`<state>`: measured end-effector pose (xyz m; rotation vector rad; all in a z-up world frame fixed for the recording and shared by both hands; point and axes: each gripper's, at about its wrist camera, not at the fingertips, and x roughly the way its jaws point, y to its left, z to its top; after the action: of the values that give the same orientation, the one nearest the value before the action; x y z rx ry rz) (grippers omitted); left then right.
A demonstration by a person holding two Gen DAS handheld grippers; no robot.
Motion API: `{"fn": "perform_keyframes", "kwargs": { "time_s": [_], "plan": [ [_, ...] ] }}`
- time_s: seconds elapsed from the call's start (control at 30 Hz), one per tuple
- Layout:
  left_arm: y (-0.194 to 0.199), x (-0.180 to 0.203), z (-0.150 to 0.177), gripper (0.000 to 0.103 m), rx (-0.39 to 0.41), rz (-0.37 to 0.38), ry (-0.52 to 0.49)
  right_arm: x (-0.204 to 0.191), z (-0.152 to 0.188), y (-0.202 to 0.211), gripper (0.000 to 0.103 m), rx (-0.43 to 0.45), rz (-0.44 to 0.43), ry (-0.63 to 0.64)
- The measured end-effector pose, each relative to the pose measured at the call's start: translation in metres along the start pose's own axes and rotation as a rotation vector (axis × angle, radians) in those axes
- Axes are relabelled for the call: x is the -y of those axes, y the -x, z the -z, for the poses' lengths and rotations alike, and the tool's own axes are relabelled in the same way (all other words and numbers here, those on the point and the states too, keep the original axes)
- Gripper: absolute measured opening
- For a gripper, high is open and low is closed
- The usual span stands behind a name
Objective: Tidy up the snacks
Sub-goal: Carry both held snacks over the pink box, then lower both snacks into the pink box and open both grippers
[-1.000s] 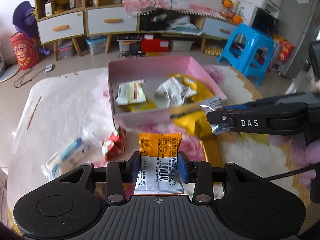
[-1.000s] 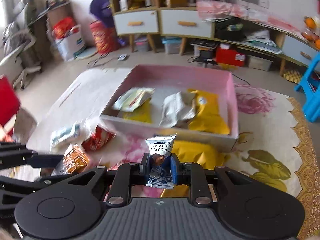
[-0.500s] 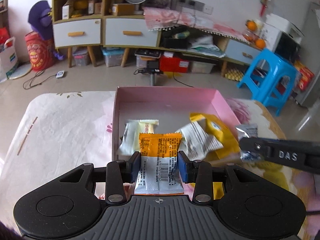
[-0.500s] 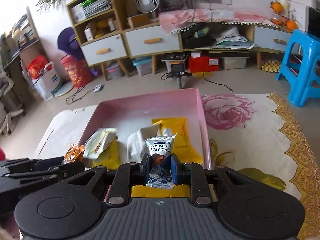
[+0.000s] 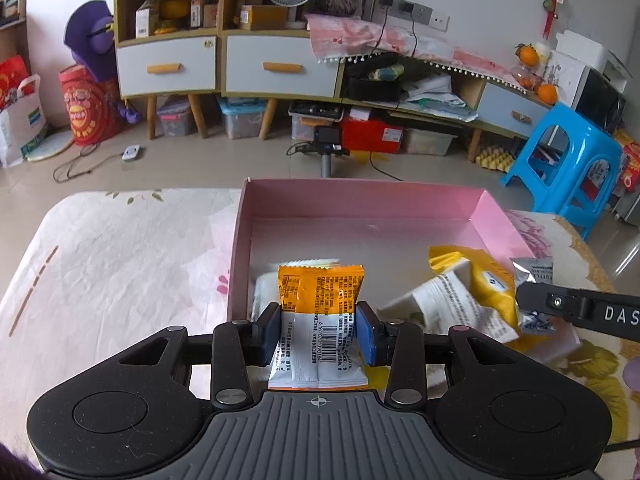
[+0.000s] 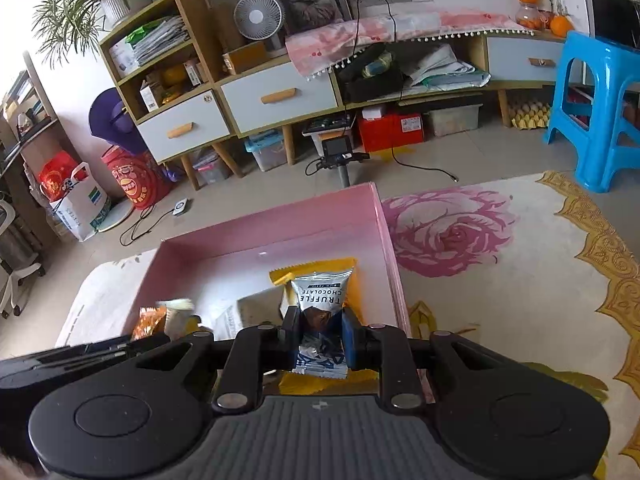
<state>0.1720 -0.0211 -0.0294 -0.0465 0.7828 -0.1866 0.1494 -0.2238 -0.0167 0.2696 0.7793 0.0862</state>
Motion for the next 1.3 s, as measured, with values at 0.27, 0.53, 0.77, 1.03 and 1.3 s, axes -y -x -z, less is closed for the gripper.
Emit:
{"fn": "perform_keyframes", "kwargs": {
  "time_s": [0.27, 0.53, 0.77, 1.03, 1.3],
  "plan": [
    [-0.007, -0.001, 0.0, 0.037, 0.064, 0.043, 0.01, 0.009, 0.0, -0.006, 0.017, 0.025, -0.023, -0.032],
    [-0.001, 0.001, -0.001, 0.041, 0.123, 0.103, 0.037, 0.011, 0.0, -0.004, 0.042, 0.043, -0.025, -0.057],
    [0.003, 0.002, -0.004, 0.071, 0.128, 0.11, 0.055, 0.01, -0.004, 0.004, 0.066, 0.066, -0.031, -0.076],
    [0.012, -0.003, -0.003, 0.079, 0.084, 0.088, 0.076, 0.007, -0.007, 0.015, 0.075, 0.066, -0.031, -0.044],
    [0.029, -0.008, 0.002, 0.088, 0.049, 0.062, 0.063, 0.001, -0.005, 0.035, 0.084, 0.064, -0.022, 0.017]
  ]
}}
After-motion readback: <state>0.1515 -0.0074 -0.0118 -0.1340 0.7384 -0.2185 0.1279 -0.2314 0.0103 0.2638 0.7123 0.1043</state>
